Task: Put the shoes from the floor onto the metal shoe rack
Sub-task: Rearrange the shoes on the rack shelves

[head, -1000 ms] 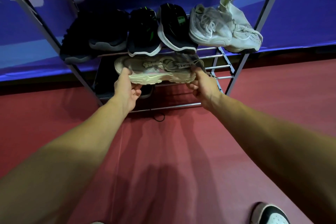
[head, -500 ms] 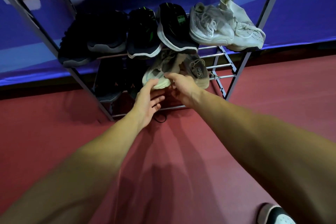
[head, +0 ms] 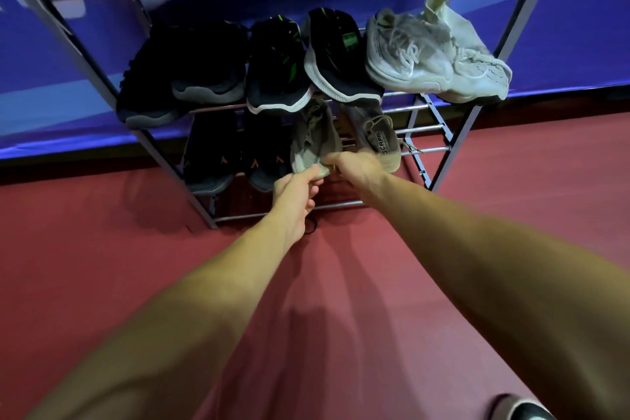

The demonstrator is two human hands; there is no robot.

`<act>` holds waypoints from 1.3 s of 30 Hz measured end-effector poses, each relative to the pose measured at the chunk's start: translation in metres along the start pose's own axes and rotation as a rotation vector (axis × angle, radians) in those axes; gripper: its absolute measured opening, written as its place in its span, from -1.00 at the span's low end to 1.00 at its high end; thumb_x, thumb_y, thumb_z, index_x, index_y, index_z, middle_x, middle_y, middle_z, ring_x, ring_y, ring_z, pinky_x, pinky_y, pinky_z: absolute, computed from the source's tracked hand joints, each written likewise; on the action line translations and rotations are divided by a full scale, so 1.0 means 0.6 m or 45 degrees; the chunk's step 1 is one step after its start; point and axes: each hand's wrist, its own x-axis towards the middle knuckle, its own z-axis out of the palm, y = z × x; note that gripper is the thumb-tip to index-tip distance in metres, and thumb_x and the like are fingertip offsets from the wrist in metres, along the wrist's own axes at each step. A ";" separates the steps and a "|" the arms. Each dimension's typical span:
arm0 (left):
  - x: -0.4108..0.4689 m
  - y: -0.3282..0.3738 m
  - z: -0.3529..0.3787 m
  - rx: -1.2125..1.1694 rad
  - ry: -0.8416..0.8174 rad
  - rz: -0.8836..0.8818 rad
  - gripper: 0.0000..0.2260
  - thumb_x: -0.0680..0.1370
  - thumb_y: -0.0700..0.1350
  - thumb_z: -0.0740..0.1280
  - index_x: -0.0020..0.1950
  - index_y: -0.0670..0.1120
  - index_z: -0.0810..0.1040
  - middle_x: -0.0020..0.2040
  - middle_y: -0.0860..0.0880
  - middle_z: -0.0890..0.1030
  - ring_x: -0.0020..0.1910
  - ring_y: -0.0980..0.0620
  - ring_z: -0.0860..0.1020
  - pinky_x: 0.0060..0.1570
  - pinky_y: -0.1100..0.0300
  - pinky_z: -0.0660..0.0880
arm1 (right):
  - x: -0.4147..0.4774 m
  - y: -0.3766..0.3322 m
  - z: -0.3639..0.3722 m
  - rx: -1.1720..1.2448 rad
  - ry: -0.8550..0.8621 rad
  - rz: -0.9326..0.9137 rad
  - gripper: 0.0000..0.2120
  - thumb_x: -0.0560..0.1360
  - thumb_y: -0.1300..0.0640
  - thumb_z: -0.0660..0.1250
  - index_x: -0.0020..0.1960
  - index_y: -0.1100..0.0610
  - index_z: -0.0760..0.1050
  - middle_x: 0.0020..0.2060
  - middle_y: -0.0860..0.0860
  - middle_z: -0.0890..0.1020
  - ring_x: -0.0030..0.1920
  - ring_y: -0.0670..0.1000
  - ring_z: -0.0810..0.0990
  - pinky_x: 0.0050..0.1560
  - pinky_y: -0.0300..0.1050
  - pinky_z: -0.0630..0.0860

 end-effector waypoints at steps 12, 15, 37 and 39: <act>0.004 -0.018 0.032 0.161 0.098 -0.009 -0.78 0.55 0.00 0.44 -0.21 -0.11 0.60 -0.31 -0.01 0.59 -0.45 0.16 0.40 -0.46 0.29 0.23 | -0.024 0.011 -0.047 -0.613 -0.141 -0.280 -0.81 0.41 0.08 0.41 -0.08 0.19 0.67 -0.17 0.09 0.73 -0.12 0.11 0.67 0.07 0.07 0.61; 0.000 -0.026 0.035 0.254 0.067 -0.054 -0.85 0.53 0.00 0.45 -0.14 -0.05 0.58 -0.23 0.02 0.63 -0.40 0.17 0.46 -0.45 0.30 0.27 | -0.032 0.006 -0.074 -0.718 -0.140 -0.337 -0.80 0.47 0.08 0.39 -0.09 0.22 0.67 -0.21 0.05 0.68 -0.13 0.05 0.61 -0.03 -0.12 0.55; 0.037 -0.023 0.182 0.334 -0.209 -0.201 -0.55 0.44 0.30 0.37 0.22 0.08 0.56 0.24 0.01 0.61 0.16 -0.02 0.55 -0.29 0.19 0.40 | 0.048 0.029 -0.201 -0.679 0.045 -0.105 -0.52 0.57 -0.17 0.20 0.08 0.23 0.62 0.00 0.19 0.70 0.01 0.21 0.67 0.11 0.04 0.59; 0.041 -0.021 0.186 0.254 -0.217 -0.218 -0.71 0.51 0.25 0.34 0.08 0.09 0.57 0.15 0.04 0.60 0.07 0.02 0.51 -0.27 0.20 0.39 | 0.047 0.023 -0.190 -0.635 0.016 -0.087 -0.56 0.61 -0.08 0.19 0.18 0.26 0.60 0.10 0.23 0.67 0.13 0.25 0.64 0.19 0.09 0.56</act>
